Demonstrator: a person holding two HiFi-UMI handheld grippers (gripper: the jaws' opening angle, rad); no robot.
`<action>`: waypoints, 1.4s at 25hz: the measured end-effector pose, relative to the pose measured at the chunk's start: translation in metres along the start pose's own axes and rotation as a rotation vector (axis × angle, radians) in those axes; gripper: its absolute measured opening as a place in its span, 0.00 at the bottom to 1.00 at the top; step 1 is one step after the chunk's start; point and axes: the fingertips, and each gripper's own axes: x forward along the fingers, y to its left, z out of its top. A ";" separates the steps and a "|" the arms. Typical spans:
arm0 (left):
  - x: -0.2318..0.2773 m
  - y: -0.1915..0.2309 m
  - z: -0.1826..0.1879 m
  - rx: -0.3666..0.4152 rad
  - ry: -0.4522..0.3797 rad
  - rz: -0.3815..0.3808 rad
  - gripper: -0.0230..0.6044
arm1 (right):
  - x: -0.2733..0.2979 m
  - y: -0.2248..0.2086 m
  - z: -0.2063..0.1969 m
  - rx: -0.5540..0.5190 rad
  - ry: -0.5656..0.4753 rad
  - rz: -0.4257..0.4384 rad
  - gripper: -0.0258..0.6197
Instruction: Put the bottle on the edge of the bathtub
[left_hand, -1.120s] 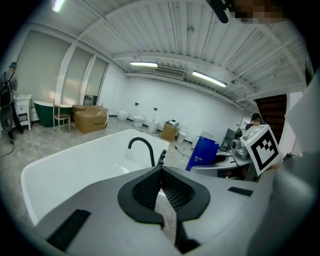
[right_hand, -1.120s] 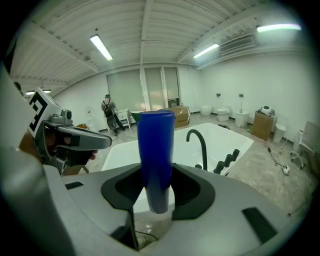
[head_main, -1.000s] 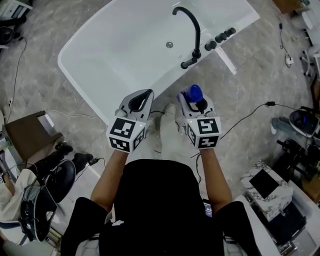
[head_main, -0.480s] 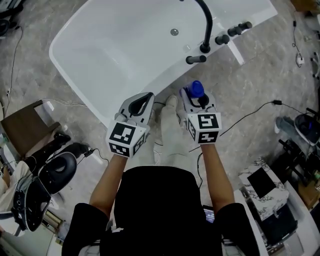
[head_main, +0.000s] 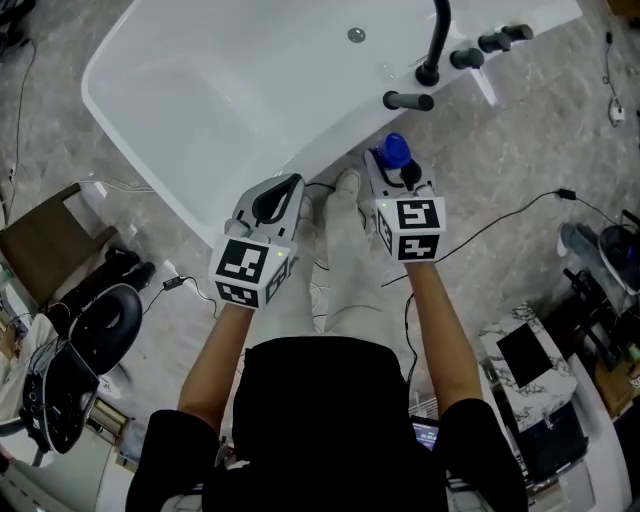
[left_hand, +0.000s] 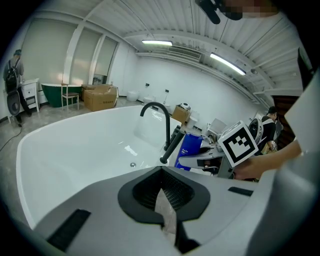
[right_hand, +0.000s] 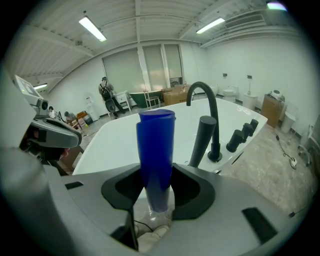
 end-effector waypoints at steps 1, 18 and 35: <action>0.002 0.002 -0.003 -0.003 0.005 0.002 0.06 | 0.005 -0.002 -0.001 0.001 0.002 -0.002 0.29; 0.013 0.009 -0.030 -0.082 0.008 -0.019 0.06 | 0.066 -0.011 0.007 -0.080 -0.052 -0.011 0.29; 0.022 0.007 -0.037 -0.046 0.035 -0.034 0.06 | 0.075 -0.007 0.012 -0.142 -0.112 -0.004 0.29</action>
